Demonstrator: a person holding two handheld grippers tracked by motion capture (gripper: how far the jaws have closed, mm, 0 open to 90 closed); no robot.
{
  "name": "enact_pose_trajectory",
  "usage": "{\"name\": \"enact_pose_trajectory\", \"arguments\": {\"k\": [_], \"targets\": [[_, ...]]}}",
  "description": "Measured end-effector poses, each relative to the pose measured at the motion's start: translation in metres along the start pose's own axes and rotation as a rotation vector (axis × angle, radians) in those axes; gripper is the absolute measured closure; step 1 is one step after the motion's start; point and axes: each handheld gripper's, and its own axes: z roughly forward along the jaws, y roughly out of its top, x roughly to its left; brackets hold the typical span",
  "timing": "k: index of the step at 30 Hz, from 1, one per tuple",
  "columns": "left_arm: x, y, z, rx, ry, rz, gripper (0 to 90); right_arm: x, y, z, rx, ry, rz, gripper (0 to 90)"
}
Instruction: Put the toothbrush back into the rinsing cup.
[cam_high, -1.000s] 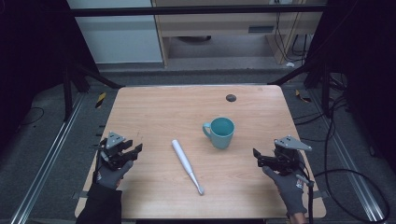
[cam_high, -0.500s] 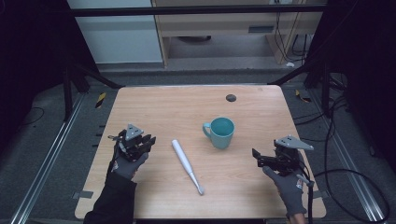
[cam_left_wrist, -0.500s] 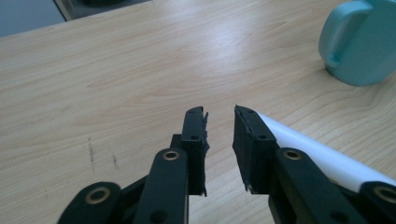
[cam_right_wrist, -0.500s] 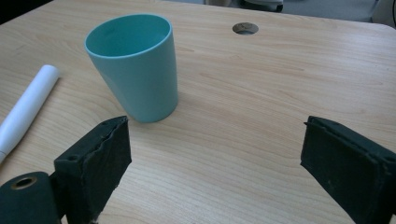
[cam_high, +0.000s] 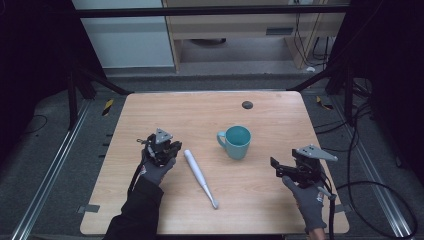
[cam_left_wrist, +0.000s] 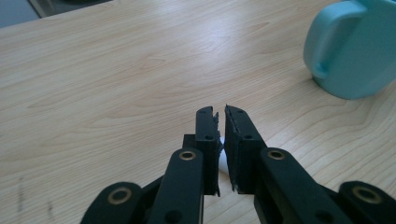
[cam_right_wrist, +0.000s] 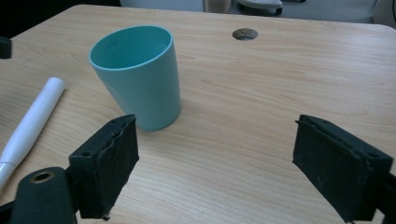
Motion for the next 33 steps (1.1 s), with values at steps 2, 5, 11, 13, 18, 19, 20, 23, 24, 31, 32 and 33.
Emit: {"name": "enact_pose_trajectory", "arguments": {"k": [2,5,11,13,18,19,20,23,24,31,32,33], "targets": [[-0.002,0.000,0.003,-0.001,-0.009,0.000,83.7,0.000,0.000,0.000,0.001,0.001,0.002,17.2],[-0.007,0.000,0.010,0.011,-0.028,0.008,84.7,0.001,-0.001,0.000,-0.002,-0.017,-0.016,21.4],[-0.010,-0.004,0.025,0.039,-0.058,0.015,86.9,0.004,-0.003,0.002,0.000,-0.033,-0.031,31.6],[-0.010,-0.005,0.029,0.049,-0.073,0.023,88.0,0.005,-0.004,0.002,0.000,-0.035,-0.031,34.5],[-0.013,-0.008,0.035,0.068,-0.097,0.037,89.3,0.006,-0.005,0.002,-0.001,-0.045,-0.031,38.8],[-0.014,-0.008,0.036,0.076,-0.096,0.040,89.3,0.006,-0.005,0.003,0.001,-0.044,-0.030,38.9],[-0.014,-0.008,0.038,0.076,-0.098,0.042,89.4,0.006,-0.005,0.003,0.003,-0.047,-0.034,39.0],[-0.015,-0.009,0.040,0.087,-0.101,0.047,89.4,0.007,-0.006,0.004,0.007,-0.048,-0.036,39.0],[-0.015,-0.009,0.040,0.086,-0.103,0.049,89.4,0.007,-0.006,0.005,0.011,-0.051,-0.040,38.8],[-0.014,-0.011,0.041,0.100,-0.114,0.057,89.4,0.007,-0.007,0.006,0.020,-0.050,-0.038,38.8],[-0.014,-0.011,0.041,0.103,-0.114,0.062,89.4,0.008,-0.006,0.006,0.021,-0.048,-0.034,38.8],[-0.014,-0.011,0.041,0.105,-0.116,0.062,89.4,0.007,-0.007,0.007,0.020,-0.052,-0.041,38.9]]}}
